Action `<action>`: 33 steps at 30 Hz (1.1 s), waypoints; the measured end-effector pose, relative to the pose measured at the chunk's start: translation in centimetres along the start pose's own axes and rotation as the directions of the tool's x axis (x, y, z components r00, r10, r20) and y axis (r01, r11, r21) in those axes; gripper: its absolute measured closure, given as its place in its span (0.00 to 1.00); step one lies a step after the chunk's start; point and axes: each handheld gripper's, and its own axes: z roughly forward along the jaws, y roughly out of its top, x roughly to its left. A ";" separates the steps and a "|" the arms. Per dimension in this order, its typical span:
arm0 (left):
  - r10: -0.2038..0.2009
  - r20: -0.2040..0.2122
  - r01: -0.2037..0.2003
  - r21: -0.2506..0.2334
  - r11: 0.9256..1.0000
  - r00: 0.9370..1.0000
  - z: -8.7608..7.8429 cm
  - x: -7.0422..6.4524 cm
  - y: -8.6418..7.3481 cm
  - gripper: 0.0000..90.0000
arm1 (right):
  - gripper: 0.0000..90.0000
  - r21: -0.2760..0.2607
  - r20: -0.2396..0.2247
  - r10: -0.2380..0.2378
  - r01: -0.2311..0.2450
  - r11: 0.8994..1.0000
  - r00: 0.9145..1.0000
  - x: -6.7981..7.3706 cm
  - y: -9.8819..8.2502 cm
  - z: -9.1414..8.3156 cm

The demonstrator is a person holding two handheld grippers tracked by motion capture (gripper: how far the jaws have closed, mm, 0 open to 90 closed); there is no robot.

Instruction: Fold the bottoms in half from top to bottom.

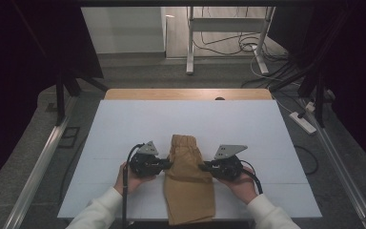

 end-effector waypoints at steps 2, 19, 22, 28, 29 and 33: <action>0.001 0.006 -0.001 0.007 1.000 1.000 0.0 -0.1 -0.1 0.88 | 0.92 0.006 -0.003 -0.004 0.004 1.000 1.000 0.2 -0.2 0.0; 0.007 0.025 -0.008 0.045 0.999 1.000 0.3 -0.8 -0.9 0.87 | 0.91 0.064 -0.016 -0.052 0.053 0.997 0.999 2.2 -1.5 0.1; 0.007 0.024 -0.008 0.047 0.999 1.000 0.3 -0.9 -0.9 0.90 | 0.91 0.074 -0.014 -0.058 0.059 0.995 0.998 2.3 -1.6 0.3; 0.032 0.039 -0.034 0.054 0.998 0.999 0.1 -1.0 -1.3 0.93 | 0.91 0.071 -0.009 -0.067 0.067 0.995 0.998 2.5 -1.8 0.1; 0.038 0.045 -0.040 0.055 0.998 0.998 0.0 -1.1 -1.4 0.93 | 0.91 0.072 -0.010 -0.068 0.069 0.995 0.998 2.6 -1.9 0.1; 0.052 0.065 -0.056 0.051 0.997 0.997 -0.2 -1.3 -1.8 0.94 | 0.90 0.081 0.003 -0.076 0.076 0.994 0.997 2.9 -2.1 -0.1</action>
